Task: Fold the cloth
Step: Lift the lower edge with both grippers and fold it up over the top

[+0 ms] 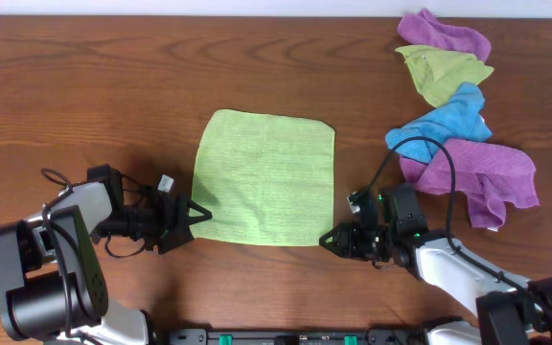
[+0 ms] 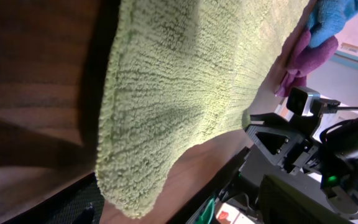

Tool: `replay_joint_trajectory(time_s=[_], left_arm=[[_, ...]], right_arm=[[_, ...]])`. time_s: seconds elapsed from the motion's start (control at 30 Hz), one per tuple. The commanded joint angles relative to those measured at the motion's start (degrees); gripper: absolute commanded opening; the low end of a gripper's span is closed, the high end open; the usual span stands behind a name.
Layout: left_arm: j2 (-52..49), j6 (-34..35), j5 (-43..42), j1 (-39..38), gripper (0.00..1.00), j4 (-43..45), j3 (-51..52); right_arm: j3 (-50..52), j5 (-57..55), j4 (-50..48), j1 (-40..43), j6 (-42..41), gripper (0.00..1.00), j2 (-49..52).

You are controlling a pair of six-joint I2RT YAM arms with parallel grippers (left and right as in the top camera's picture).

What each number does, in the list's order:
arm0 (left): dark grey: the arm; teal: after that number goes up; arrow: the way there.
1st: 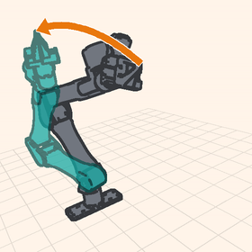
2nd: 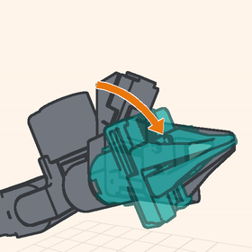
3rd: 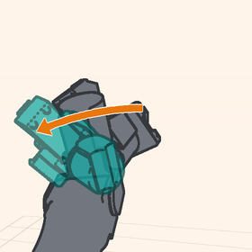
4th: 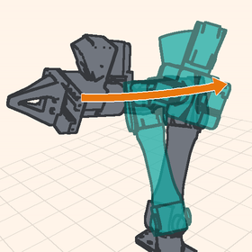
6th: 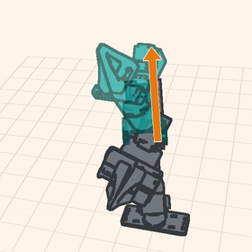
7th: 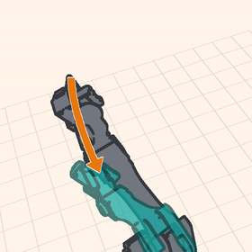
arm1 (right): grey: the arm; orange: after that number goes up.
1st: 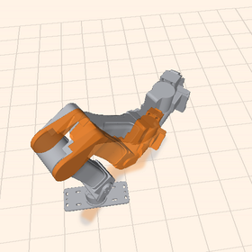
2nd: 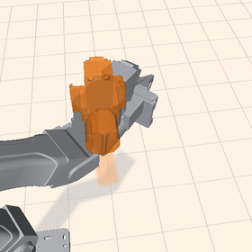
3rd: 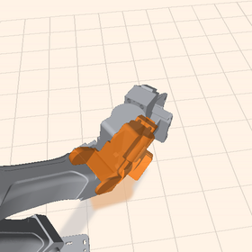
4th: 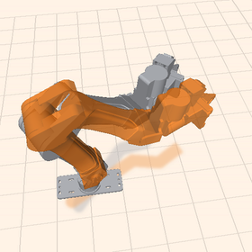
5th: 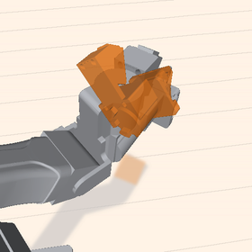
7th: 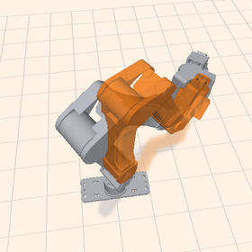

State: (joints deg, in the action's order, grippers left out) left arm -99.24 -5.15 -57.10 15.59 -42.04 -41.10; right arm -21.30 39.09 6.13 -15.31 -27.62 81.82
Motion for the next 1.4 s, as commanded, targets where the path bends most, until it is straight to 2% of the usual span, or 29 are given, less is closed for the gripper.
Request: replay_joint_trajectory(time_s=[0.0,0.1,0.2,0.3,0.37,0.6,0.7,0.83,0.9,0.97,1.0,1.07,1.17,1.3,1.37], left_arm=[[-0.74,-0.83,0.7,0.13,0.78,-0.57,0.24],[-0.74,-0.83,0.76,0.13,0.65,-0.87,0.24],[-0.74,-0.81,0.79,0.13,0.48,-1.2,0.24],[-0.74,-0.31,0.76,0.13,0.23,-1.2,0.24],[-0.74,0.63,0.76,0.13,0.06,-1.18,0.24],[-0.74,2.99,0.42,0.13,0.06,-1.22,0.24],[-0.72,3.04,-3.85,0.13,0.06,-0.9,0.09],[-0.72,4.94,-4.92,0.13,0.06,1.36,-0.17],[-0.72,7.87,-5.16,0.13,0.06,5.07,-0.33],[-0.72,11.19,-8.87,0.13,0.05,11.58,-0.42],[-0.72,14.19,-13.55,0.13,0.06,18.6,-0.42],[-0.72,22.05,-16.24,0.13,0.06,26.93,-0.42],[-0.72,31.85,-18.14,0.13,0.06,34.21,-0.42],[-0.72,31.19,-17.75,0.13,0.06,34.97,-0.42],[-0.72,27.58,-17.7,0.13,0.06,36.46,-0.42]], right_arm=[[0.59,-4.33,0.07,0.39,-0.22,0.3,0.74],[0.59,-4.35,0.07,0.39,-0.22,0.26,0.74],[0.59,-4.35,0.07,0.39,-0.22,0.14,0.74],[0.59,-4.35,0.07,0.39,-0.22,0.02,0.74],[0.57,-4.31,0.07,0.39,-0.22,0.01,0.74],[-0.79,1.57,-0.11,0.28,-0.24,0.01,-0.2],[-3.06,3.67,0.37,0.28,-1.33,0.01,-2.78],[-6.23,3.63,1.77,0.28,-1.73,0.01,-6.14],[-7.89,2.12,2.38,0.28,-1.79,0.02,-7.28],[-9.62,0.46,2.43,0.28,-2.58,0.02,-7.32],[-11.06,-0.96,2.45,0.28,-2.58,0.02,-7.15],[-12.55,-2.19,2.47,0.28,-2.58,0.01,-7.15],[-14.25,-3.32,2.51,0.28,-2.89,0.02,-7.15],[-14.49,-5.2,2.49,0.28,-4.74,0.01,-7.15],[-14.49,-5.92,2.56,0.28,-4.74,0.01,-7.15]])
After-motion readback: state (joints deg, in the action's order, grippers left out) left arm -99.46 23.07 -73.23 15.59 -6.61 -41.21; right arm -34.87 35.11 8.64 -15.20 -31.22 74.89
